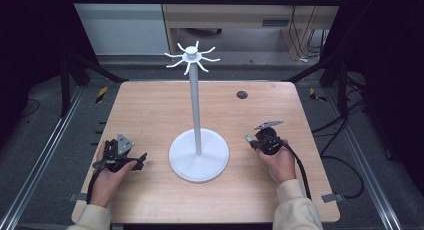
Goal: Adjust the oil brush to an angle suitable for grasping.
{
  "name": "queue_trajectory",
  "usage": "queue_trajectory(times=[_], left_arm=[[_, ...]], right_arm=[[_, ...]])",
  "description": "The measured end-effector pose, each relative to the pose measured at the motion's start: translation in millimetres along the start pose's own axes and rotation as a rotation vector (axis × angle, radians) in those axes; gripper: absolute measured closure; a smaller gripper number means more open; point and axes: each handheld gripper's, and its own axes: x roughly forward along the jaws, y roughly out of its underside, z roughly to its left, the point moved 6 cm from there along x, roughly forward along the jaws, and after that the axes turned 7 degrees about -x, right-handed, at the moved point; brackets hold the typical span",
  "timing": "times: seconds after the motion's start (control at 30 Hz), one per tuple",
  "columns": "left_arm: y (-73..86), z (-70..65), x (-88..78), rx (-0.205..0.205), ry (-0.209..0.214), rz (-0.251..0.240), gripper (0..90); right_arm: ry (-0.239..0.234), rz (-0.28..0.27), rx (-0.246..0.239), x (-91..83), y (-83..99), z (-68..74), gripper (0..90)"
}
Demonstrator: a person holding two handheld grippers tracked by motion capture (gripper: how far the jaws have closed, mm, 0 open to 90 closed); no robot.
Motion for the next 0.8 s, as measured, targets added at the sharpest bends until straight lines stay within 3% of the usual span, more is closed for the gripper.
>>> queue_trajectory(times=[0.13, 0.33, 0.5, 0.53, 0.57, 0.8], left_arm=[[0.2, 0.9, -0.3, -0.005, -0.004, -0.004, 4.8], [0.9, 0.7, -0.1, -0.004, -0.005, 0.000, 4.8], [1.1, -0.1, -0.4, 0.001, -0.007, 0.003, 4.8], [1.1, -0.1, -0.4, 0.001, -0.007, 0.003, 4.8], [1.2, 0.0, -0.4, 0.000, -0.007, 0.002, 4.7], [1.7, -0.1, -0.1, 0.008, -0.007, 0.008, 4.7]], right_arm=[[0.028, 0.026, -0.013, -8.2, 0.5, -2.0, 90.0], [0.032, 0.124, -0.012, -15.1, 6.9, -5.5, 89.3], [0.027, 0.228, -0.038, -15.7, 11.7, -4.4, 82.3], [0.027, 0.228, -0.038, -15.7, 11.7, -4.4, 82.3], [0.025, 0.269, -0.072, -15.5, 12.5, -3.8, 79.0], [0.037, 0.343, -0.087, -14.5, 13.2, -7.0, 69.9]])
